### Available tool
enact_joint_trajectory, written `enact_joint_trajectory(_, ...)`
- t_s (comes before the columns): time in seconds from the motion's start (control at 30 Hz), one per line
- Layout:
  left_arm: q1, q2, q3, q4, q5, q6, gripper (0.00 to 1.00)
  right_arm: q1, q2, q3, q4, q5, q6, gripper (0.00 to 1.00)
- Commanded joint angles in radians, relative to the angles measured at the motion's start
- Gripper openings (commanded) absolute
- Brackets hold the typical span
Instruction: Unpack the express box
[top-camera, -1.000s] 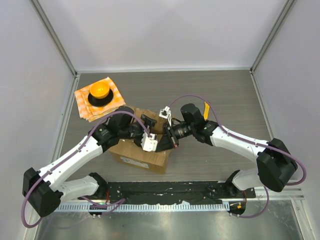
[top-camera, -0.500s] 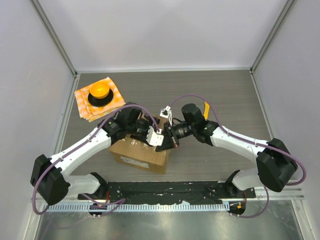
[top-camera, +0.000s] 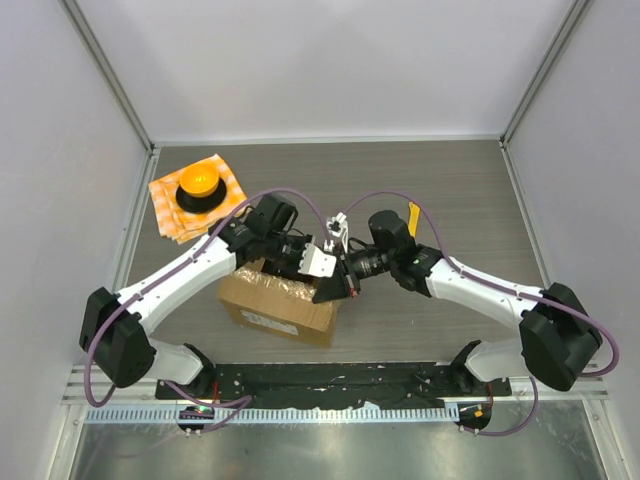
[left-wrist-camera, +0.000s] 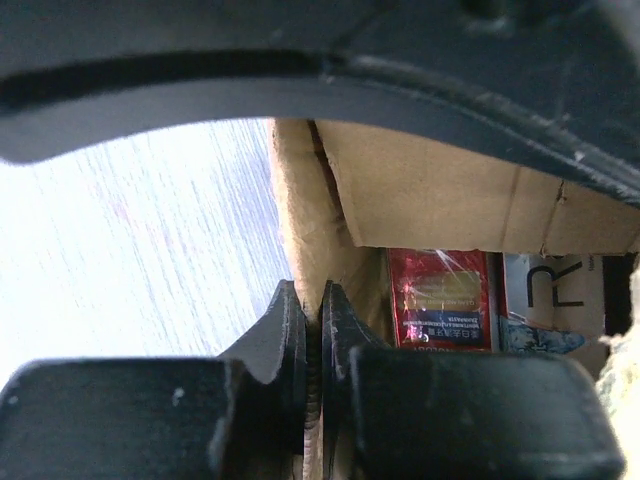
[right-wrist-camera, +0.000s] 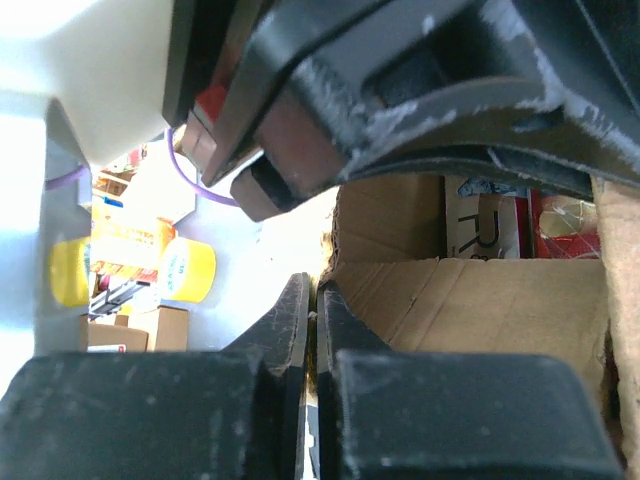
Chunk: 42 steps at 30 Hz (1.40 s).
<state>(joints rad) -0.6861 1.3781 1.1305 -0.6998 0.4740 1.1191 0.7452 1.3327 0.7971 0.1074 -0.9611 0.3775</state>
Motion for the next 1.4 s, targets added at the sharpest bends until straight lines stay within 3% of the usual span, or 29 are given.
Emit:
enact_joint_trajectory(0.0,0.026,0.015,0.049,-0.082,-0.046,-0.068,0.00,0.014,-0.067,-0.015,0.087,-0.019,0.040,0.01)
enact_joint_trajectory(0.3,0.126,0.042,0.045,-0.147,-0.029,-0.307,0.00,0.014,-0.176,-0.012,0.084,0.044,0.043,0.01)
enact_joint_trajectory(0.6,0.155,-0.007,-0.023,-0.090,-0.021,-0.389,0.00,0.014,-0.191,-0.052,0.205,0.058,0.119,0.01)
enact_joint_trajectory(0.77,0.155,-0.024,-0.063,-0.072,-0.061,-0.390,0.00,0.014,-0.230,-0.041,0.180,0.100,0.101,0.01)
enact_joint_trajectory(1.07,0.155,0.029,-0.034,-0.034,-0.115,-0.413,0.00,0.036,-0.242,0.200,-0.202,0.180,-0.135,0.01)
enact_joint_trajectory(1.23,0.155,0.073,0.043,-0.020,-0.178,-0.418,0.00,0.149,-0.237,0.287,-0.417,0.355,-0.273,0.01)
enact_joint_trajectory(1.37,0.157,0.104,0.118,0.005,-0.224,-0.392,0.00,0.322,-0.214,0.310,-0.546,0.545,-0.318,0.18)
